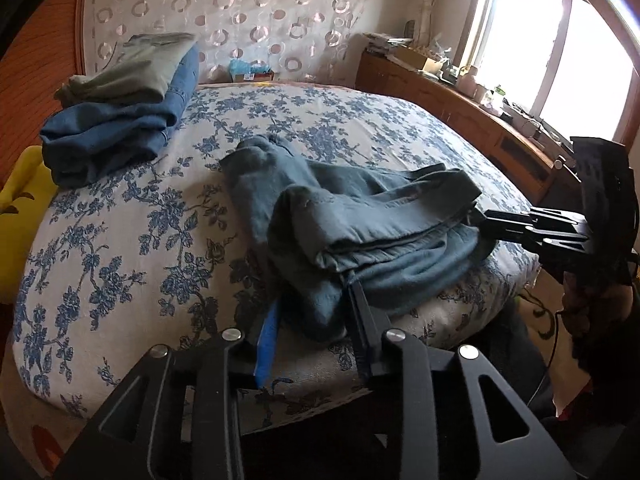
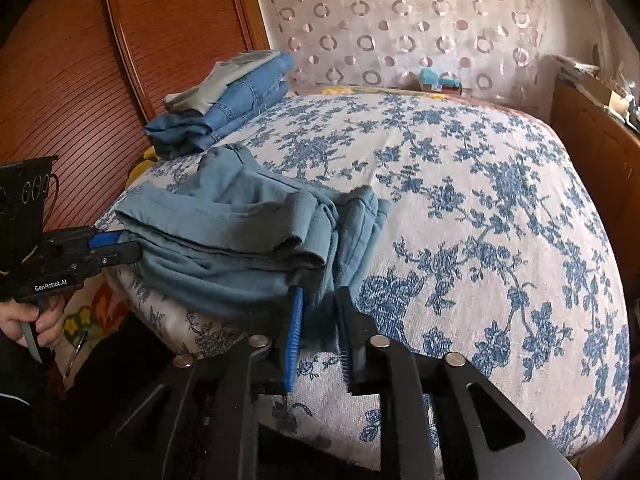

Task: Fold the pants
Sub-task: 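Grasp the folded edge of the shorts with both grippers, then lift the held edge with both grippers and fold it over the shorts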

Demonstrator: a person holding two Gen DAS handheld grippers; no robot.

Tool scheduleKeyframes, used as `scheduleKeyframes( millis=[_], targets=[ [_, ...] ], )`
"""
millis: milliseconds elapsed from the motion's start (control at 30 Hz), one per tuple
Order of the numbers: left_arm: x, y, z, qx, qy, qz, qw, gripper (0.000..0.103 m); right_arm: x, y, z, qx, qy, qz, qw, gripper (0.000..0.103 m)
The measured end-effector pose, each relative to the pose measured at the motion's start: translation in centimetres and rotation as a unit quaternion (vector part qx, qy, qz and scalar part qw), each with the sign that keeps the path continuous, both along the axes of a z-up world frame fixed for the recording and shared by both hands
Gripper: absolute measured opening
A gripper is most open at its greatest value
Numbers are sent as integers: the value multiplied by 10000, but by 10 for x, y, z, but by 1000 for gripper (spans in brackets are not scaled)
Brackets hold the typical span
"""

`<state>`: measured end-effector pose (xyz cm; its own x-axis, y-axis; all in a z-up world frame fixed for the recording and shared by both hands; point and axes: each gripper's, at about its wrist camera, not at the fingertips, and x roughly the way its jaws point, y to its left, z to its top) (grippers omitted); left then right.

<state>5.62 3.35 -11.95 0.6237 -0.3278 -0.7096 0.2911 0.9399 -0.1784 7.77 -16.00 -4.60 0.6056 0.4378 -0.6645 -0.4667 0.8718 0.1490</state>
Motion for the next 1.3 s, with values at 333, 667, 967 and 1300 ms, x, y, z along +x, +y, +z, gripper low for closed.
scheduleKeyframes(
  millis=[333, 667, 967, 1300],
  targets=[
    [0, 8, 4, -114, -50, -1, 9999, 34, 12, 18, -4, -325, -23, 26, 9995, 29],
    [15, 10, 8, -153, -62, 28, 9999, 34, 34, 42, 3, -774, -202, 83, 9968, 29],
    [27, 15, 11, -244, -121, 37, 9996, 34, 64, 46, 2, -540, -191, 58, 9983, 29],
    [29, 25, 16, -282, -188, 132, 9993, 34, 88, 48, -3, -454, -215, 523, 9974, 29]
  ],
)
